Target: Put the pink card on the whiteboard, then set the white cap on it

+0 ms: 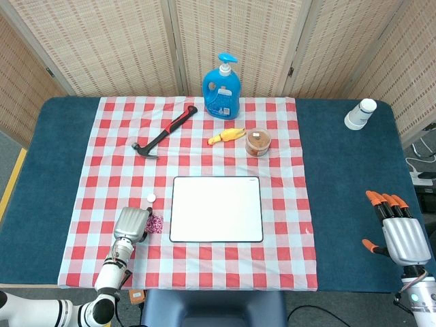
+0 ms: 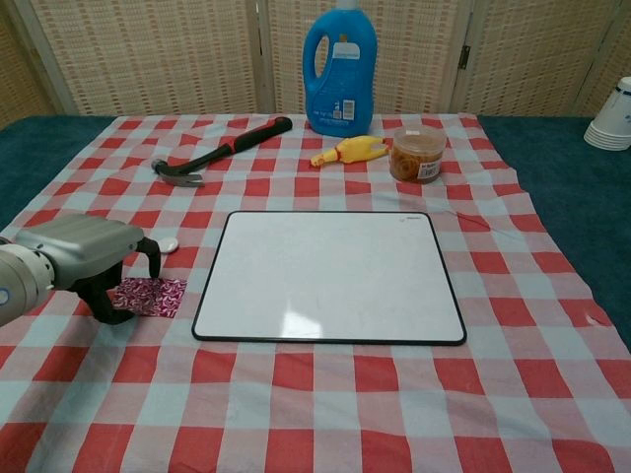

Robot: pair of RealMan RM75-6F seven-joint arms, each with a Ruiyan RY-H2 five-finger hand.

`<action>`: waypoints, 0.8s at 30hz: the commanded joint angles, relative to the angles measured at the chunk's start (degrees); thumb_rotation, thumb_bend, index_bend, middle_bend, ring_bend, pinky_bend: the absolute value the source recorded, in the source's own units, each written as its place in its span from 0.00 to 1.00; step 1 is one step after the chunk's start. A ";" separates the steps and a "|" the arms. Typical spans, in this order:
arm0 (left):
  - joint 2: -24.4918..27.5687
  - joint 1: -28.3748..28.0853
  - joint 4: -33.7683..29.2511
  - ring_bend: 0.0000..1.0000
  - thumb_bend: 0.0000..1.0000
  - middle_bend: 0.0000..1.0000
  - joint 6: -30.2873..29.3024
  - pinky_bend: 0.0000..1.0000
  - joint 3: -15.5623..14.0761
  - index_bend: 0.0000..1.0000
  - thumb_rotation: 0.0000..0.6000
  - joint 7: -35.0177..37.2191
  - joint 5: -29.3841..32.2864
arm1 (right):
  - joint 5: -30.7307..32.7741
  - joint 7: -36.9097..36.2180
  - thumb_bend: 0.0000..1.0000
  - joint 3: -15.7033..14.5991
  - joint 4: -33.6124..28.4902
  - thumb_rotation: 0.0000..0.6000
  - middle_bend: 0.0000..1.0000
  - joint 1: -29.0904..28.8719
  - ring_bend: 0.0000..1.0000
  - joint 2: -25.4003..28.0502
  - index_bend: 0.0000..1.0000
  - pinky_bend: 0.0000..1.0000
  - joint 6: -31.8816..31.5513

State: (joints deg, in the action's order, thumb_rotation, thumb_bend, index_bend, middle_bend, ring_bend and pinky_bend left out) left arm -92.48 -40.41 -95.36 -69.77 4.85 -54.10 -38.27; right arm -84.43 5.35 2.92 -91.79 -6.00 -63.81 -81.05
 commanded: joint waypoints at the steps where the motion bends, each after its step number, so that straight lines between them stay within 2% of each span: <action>1: 0.33 -0.16 -0.44 1.00 0.30 1.00 -0.24 1.00 0.20 0.37 1.00 0.10 -0.21 | 0.03 0.01 0.02 0.00 0.00 1.00 0.12 -0.01 0.08 0.01 0.01 0.13 0.04; 9: 2.52 -2.30 -5.72 1.00 0.30 1.00 -1.99 1.00 2.84 0.36 1.00 -1.75 -0.53 | -0.15 -0.12 0.01 -0.05 0.01 1.00 0.12 -0.04 0.08 0.06 0.01 0.13 0.02; 13: 1.83 -4.75 -7.94 1.00 0.30 1.00 -2.91 1.00 4.42 0.36 1.00 -4.84 0.25 | -0.14 -0.35 0.02 -0.02 0.01 1.00 0.12 -0.02 0.08 0.15 0.01 0.13 -0.03; 18: -2.85 -9.47 -8.00 1.00 0.30 1.00 -3.57 1.00 6.54 0.36 1.00 -10.10 2.71 | -0.27 -1.11 0.02 -0.05 -0.10 1.00 0.12 0.16 0.08 0.55 0.01 0.13 -0.30; 24: -11.20 -15.58 -0.63 1.00 0.30 1.00 -2.65 1.00 9.60 0.36 1.00 -14.44 6.90 | -0.85 -3.10 0.02 -0.01 0.07 1.00 0.12 0.72 0.08 1.30 0.01 0.13 -1.50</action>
State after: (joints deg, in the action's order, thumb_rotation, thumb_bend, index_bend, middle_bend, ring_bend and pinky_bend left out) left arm -100.57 -53.45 -99.13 -72.89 12.79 -66.77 -33.42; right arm -85.26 2.54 2.86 -91.81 -5.35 -62.65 -82.47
